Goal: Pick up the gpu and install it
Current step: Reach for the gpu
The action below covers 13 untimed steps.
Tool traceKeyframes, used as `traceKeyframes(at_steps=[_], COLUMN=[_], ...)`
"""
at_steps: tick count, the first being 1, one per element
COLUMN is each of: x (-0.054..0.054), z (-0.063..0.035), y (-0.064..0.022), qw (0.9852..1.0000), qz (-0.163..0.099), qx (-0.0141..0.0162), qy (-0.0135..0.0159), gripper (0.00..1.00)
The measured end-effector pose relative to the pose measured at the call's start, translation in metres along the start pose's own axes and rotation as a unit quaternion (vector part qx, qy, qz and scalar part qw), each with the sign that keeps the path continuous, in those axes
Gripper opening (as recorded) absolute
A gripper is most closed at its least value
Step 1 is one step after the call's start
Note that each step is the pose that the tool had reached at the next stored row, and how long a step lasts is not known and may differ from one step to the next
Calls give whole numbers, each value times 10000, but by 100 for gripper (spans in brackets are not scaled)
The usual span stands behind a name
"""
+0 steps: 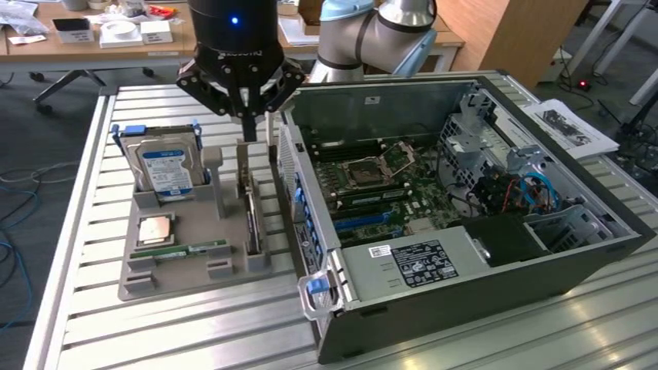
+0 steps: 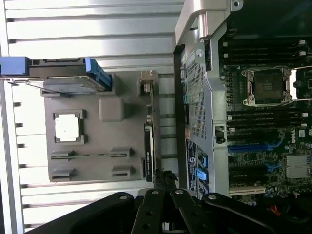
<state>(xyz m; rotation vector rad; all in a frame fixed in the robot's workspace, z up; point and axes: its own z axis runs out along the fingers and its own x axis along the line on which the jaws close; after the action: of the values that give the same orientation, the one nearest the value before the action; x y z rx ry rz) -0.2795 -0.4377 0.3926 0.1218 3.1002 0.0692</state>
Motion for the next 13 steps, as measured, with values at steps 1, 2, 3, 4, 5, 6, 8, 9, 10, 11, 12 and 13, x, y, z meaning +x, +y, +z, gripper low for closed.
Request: traceKeyframes(at_steps=[1,2,3,4,5,6,8,9,10,11,12,13], x=[15,35,56,77,98,119,158,176,189,196,196,196], z=[0,0,0,0,0,1,4,6,9,10,10,10], y=[-1,-3,-5,-6,-8,-10,-12,-11,-10,-9,-9,-9], qw=[10000,10000,10000,10000,10000,10000,10000,10000,10000,10000,10000,10000], qz=[-1,-1,-1,-1,-1,-1,-1,-1,0,0,-1,-1], qx=[0,0,0,0,0,0,0,0,0,-1,0,0], qy=[0,0,0,0,0,-1,0,0,-1,-1,-1,-1], gripper=[11,11,11,11,11,11,11,11,11,11,11,11])
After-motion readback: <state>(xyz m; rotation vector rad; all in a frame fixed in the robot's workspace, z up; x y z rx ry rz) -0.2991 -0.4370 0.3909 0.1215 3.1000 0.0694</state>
